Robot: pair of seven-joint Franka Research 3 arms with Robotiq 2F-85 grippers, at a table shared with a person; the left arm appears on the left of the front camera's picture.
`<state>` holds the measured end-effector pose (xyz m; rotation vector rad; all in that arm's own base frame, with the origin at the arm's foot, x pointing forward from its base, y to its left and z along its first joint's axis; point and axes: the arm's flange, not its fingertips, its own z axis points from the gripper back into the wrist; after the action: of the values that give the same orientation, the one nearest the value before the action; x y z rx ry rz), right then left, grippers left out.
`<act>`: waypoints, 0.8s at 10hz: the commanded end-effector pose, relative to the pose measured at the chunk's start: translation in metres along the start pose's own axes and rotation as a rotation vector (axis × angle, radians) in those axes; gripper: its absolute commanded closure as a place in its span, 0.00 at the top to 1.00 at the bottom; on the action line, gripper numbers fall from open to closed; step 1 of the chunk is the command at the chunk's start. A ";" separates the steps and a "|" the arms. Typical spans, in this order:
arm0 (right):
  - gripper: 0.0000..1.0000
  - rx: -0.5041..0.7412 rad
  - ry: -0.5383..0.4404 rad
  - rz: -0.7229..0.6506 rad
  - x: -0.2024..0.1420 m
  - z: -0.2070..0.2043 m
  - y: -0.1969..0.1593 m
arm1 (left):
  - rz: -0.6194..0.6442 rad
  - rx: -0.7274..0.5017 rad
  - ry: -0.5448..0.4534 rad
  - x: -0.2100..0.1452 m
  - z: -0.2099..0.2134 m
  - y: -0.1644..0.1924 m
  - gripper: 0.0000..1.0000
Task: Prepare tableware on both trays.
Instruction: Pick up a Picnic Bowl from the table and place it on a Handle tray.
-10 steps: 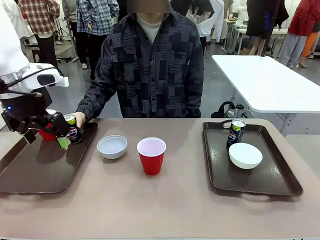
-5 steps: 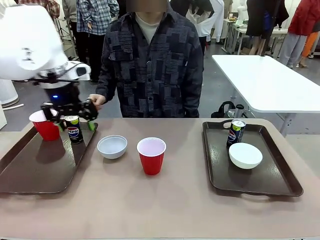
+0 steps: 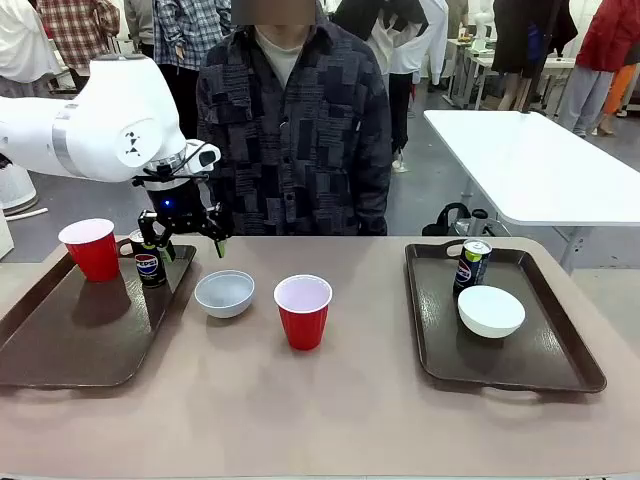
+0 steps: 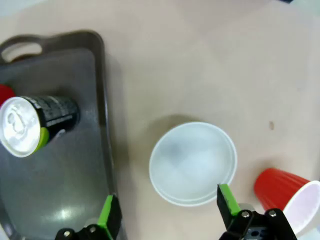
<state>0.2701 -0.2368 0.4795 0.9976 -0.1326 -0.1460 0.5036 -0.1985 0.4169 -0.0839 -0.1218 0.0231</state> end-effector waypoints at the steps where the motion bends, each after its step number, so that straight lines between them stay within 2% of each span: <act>1: 0.96 0.008 -0.001 0.003 -0.003 -0.002 -0.001 | 0.005 -0.013 -0.004 -0.001 0.007 -0.002 1.00; 4: 0.96 0.008 -0.001 0.003 -0.003 -0.002 -0.001 | -0.001 -0.002 0.000 0.000 0.001 0.000 1.00; 6: 0.96 0.008 -0.001 0.003 -0.003 -0.002 -0.001 | -0.068 -0.013 0.022 -0.003 -0.035 0.008 1.00; 8: 0.96 0.008 -0.001 0.003 -0.003 -0.002 -0.001 | -0.067 0.011 0.034 0.000 -0.060 0.008 1.00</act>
<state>0.2701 -0.2368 0.4795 0.9976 -0.1326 -0.1460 0.5047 -0.1956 0.3659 -0.0764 -0.0730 -0.0334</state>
